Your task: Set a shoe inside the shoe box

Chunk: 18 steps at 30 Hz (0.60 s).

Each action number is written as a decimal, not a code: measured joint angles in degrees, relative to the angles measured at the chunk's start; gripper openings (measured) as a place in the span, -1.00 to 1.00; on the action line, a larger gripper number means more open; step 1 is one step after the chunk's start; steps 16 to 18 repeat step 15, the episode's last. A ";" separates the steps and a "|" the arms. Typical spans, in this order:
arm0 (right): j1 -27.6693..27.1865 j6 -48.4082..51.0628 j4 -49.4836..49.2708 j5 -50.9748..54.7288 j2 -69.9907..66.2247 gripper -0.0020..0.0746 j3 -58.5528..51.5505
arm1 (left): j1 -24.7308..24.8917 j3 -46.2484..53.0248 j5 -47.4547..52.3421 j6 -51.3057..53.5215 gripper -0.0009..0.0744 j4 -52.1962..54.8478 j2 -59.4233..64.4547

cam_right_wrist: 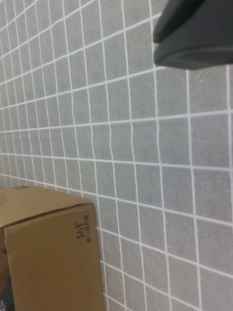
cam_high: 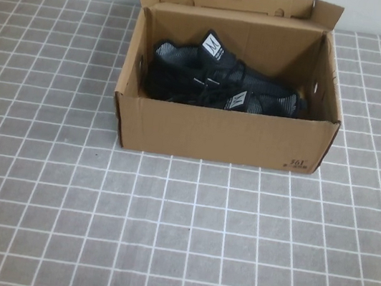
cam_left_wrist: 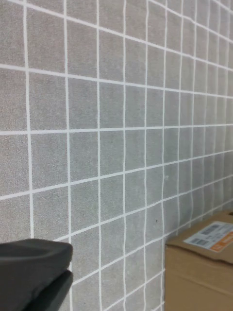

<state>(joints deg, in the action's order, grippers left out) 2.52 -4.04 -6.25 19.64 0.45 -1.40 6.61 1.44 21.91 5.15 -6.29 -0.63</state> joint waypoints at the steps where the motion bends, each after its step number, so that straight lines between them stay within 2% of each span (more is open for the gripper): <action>1: 0.00 0.00 0.00 0.00 0.00 -0.99 0.00 | -0.09 0.00 0.30 0.00 -0.98 0.10 0.00; 18: 0.00 0.00 0.00 0.00 0.00 -0.99 0.00 | -0.22 0.00 0.42 0.00 -0.98 0.12 0.00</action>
